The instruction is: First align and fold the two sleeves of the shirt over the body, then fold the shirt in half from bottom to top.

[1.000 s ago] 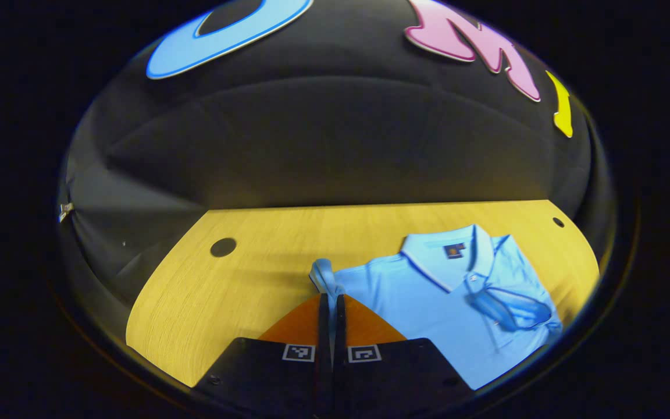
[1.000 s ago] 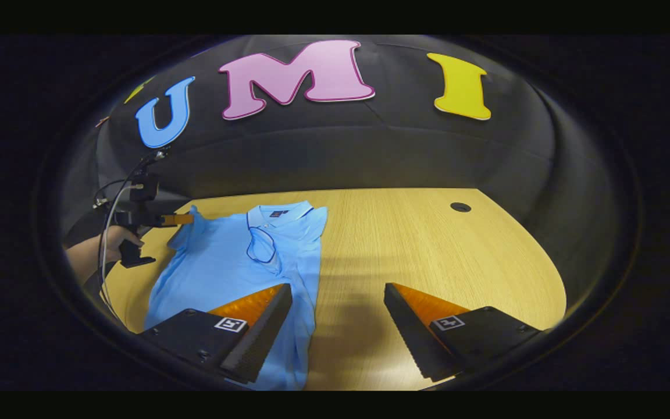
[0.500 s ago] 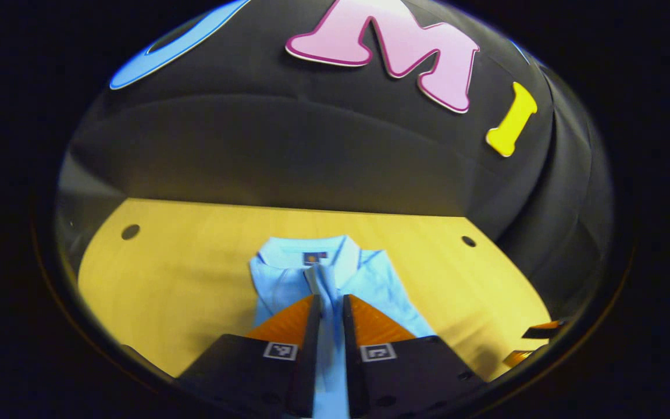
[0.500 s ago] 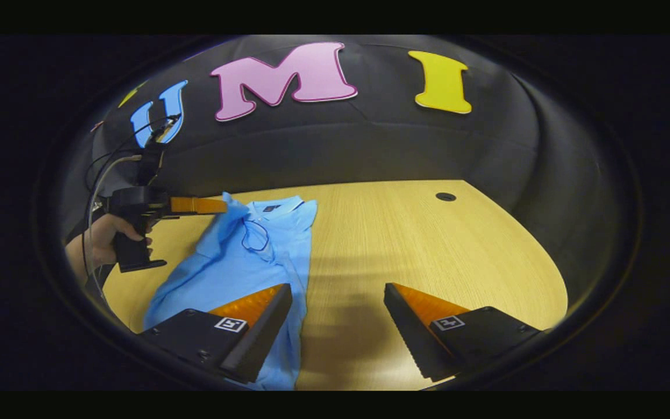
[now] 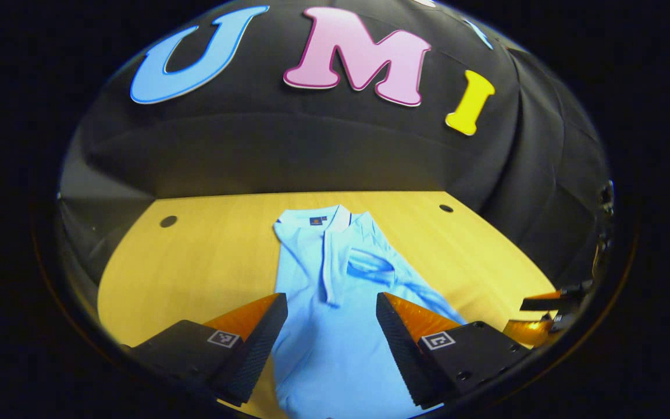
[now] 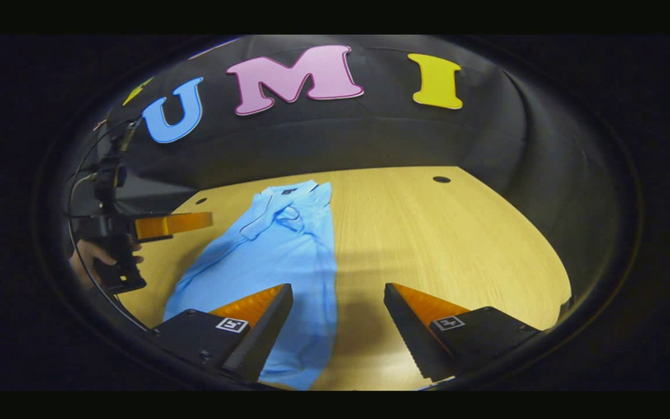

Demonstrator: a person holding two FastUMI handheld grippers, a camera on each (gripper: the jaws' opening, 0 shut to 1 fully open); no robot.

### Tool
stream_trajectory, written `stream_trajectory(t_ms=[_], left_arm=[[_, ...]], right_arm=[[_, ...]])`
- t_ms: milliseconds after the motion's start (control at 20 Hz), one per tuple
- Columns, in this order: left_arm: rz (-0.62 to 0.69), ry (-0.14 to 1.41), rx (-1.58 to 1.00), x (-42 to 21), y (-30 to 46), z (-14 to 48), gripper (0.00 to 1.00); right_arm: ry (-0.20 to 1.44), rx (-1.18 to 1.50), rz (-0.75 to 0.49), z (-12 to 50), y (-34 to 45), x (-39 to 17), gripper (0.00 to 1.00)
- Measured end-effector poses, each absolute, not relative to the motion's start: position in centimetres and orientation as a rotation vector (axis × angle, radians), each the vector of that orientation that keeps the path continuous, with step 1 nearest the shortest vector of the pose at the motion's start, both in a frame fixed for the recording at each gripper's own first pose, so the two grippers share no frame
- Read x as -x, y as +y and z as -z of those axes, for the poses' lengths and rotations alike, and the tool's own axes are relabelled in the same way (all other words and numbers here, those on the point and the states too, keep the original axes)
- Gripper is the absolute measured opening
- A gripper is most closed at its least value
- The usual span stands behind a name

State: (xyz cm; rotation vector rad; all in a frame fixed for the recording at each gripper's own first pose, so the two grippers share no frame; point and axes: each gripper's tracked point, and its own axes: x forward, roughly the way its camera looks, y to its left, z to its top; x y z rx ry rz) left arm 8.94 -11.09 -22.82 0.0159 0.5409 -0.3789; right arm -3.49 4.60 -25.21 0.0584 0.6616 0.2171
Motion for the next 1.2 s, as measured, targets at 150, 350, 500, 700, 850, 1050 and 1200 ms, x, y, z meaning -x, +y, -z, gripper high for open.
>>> stream_trajectory(t_ms=[150,350,500,700,850,1050,1200], left_arm=[[0.360,0.553,-0.020,-2.2,-8.6,22.8,0.98],[0.323,0.594,0.011,4.1,-6.2,24.7,0.98],[0.284,0.649,0.021,7.4,-5.1,27.6,0.98],[0.254,0.726,0.008,10.6,-5.1,31.7,0.98],[0.260,0.753,-0.077,12.0,-5.4,33.9,0.98],[0.247,0.767,-0.108,12.2,-5.1,35.1,0.97],[0.226,0.793,-0.060,12.4,-5.2,35.5,0.96]], right_arm=[[0.708,-0.049,-0.210,26.0,5.4,7.4,0.98],[0.732,-0.031,-0.193,26.6,6.2,11.1,0.98],[0.752,-0.020,-0.174,28.0,6.4,12.8,0.99],[0.812,-0.042,-0.134,30.7,6.5,14.6,0.99],[0.839,-0.038,-0.108,32.3,6.4,15.3,0.99],[0.857,0.039,-0.107,33.7,6.7,15.5,0.98],[0.848,0.062,-0.115,33.7,6.9,15.6,0.99]])
